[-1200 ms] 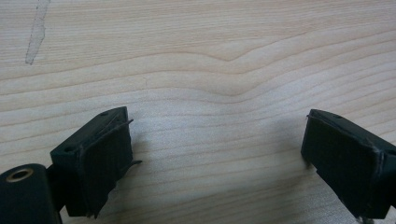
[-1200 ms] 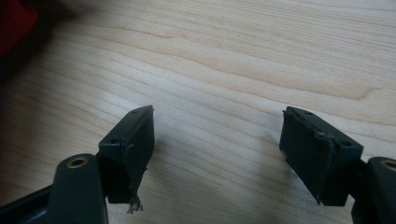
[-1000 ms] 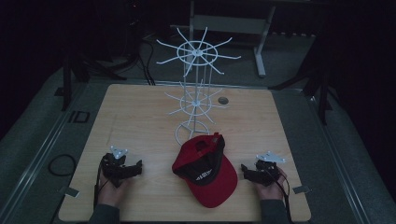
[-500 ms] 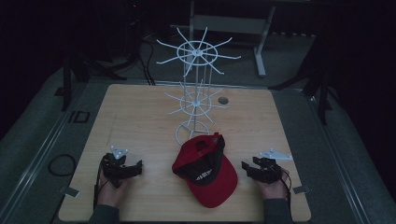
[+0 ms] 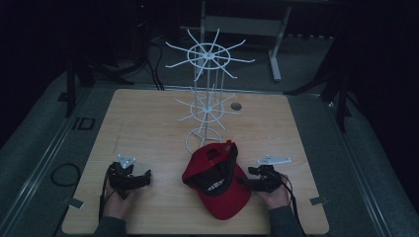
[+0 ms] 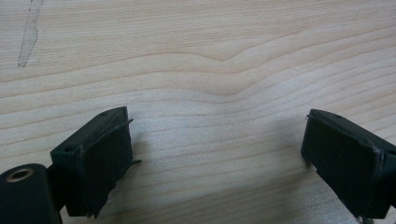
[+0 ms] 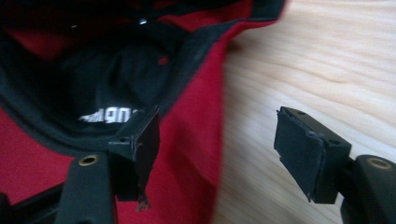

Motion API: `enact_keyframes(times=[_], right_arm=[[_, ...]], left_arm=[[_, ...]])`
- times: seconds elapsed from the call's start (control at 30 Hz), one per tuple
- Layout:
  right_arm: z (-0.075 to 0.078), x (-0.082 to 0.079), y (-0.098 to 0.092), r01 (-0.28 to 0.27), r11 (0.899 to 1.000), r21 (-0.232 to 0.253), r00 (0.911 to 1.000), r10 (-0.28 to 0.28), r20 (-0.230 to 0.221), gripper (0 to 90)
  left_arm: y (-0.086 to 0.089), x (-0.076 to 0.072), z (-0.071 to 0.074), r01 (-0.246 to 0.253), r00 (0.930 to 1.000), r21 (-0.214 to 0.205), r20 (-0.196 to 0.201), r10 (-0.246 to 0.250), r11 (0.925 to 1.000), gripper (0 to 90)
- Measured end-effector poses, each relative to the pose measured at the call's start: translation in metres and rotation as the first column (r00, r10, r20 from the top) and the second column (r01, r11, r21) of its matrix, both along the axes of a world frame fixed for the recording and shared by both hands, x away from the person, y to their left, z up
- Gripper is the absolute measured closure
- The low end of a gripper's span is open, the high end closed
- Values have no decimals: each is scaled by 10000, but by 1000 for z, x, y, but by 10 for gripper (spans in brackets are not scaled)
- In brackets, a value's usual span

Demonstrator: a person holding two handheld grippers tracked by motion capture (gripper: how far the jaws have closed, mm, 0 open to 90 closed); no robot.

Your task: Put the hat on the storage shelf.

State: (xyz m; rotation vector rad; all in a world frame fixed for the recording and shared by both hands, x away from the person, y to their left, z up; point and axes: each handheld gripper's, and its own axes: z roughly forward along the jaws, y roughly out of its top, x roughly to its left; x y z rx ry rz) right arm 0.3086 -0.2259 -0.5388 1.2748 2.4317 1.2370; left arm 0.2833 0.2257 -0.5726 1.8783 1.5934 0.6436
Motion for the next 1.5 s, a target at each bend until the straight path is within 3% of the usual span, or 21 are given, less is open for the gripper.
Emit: enact_keyframes(times=[0.17,0.23,0.37,0.4,0.53,0.6,0.63,0.77,0.97,1.13,1.27,1.5], right_arm=[[-9,10,7,-650,9969,448,9937,687,-880,383],[-13,12,9,-983,9928,683,9866,1062,-1238,439],[-14,13,10,-1381,9852,1017,9766,1526,-1516,536],[-12,11,10,-1678,9752,1445,9688,1903,-1590,630],[-6,6,9,-2046,9539,2197,9587,2406,-1516,771],[-3,4,8,-2010,9403,2747,9570,2484,-1499,820],[0,3,8,-1887,9401,2838,9595,2380,-1505,829],[13,-4,7,-1604,9529,2573,9738,1954,-1165,850],[36,-15,7,-1194,9834,1370,9923,1228,-173,854],[49,-21,4,-868,9936,719,9956,839,429,855],[56,-21,-3,-502,9976,473,9963,467,726,855],[66,-17,-16,314,9993,182,9950,-330,946,855]], left_arm=[[0,0,0,22,10000,6,1,-22,10000,88],[0,0,0,36,10000,15,-4,-36,10000,88],[0,0,0,42,10000,17,-5,-42,10000,88],[0,0,0,47,10000,8,1,-47,10000,88],[0,0,0,80,10000,9,5,-80,10000,88],[0,0,0,106,9999,14,8,-106,9999,88],[0,0,0,112,9999,20,5,-112,9999,88],[0,0,0,128,9999,24,4,-128,9999,88],[0,0,0,143,9999,23,6,-143,9999,88],[0,0,0,160,9999,19,5,-160,9999,88],[0,0,0,162,9999,19,3,-162,9999,88],[0,0,0,168,9999,27,4,-168,9999,88]])
